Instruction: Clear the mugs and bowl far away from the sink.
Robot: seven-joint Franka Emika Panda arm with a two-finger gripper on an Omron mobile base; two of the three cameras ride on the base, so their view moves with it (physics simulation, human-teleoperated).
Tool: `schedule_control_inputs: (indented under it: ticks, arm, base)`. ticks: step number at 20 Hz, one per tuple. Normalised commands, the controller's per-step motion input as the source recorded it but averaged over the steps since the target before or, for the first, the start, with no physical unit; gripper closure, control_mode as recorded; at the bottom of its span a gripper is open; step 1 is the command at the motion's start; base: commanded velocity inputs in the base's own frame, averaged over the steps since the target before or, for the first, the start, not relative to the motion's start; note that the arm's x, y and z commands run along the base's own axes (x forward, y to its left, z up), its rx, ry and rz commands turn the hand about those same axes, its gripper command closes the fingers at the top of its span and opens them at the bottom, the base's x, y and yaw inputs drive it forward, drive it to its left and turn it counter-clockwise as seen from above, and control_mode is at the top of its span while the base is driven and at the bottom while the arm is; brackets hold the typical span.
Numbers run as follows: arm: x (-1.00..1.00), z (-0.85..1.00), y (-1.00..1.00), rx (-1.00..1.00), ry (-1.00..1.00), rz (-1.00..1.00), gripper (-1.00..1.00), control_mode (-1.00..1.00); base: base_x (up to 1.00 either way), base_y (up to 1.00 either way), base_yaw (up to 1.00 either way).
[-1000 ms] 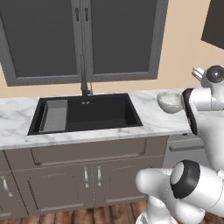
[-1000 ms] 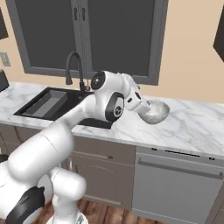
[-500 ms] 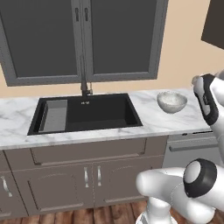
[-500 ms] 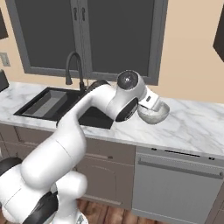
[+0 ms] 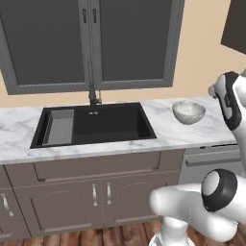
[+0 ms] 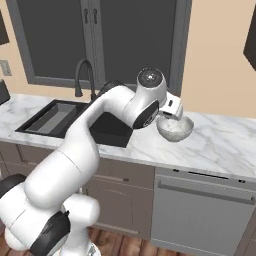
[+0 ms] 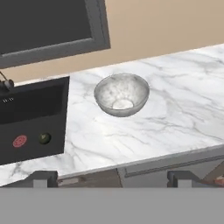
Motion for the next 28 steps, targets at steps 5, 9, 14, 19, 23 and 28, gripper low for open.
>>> schedule_control_inputs:
  ticks: [5, 9, 14, 19, 23, 28]
  arm:
    - [0.01, -0.34, 0.72, -0.19, 0.1, 0.15, -1.0, -1.0]
    - [0.01, -0.22, 0.53, -0.12, 0.09, 0.15, -1.0, -1.0]
    - [0.05, 0.0, 0.11, -0.1, 0.15, 0.14, -1.0, -1.0]
    - [0.19, 0.0, 0.0, -0.12, 0.24, 0.11, -1.0, -1.0]
    - [0.26, -0.04, 0.0, -0.11, 0.27, 0.1, -1.0, -1.0]
    - [0.28, -0.24, 0.0, -0.03, 0.25, 0.1, -1.0, -1.0]
  base:
    - [0.0, 0.0, 0.0]
    - [0.0, 0.0, 0.0]
    - [0.0, 0.0, 0.0]
    - [0.0, 0.0, 0.0]
    - [0.0, 0.0, 0.0]
    - [0.0, 0.0, 0.0]
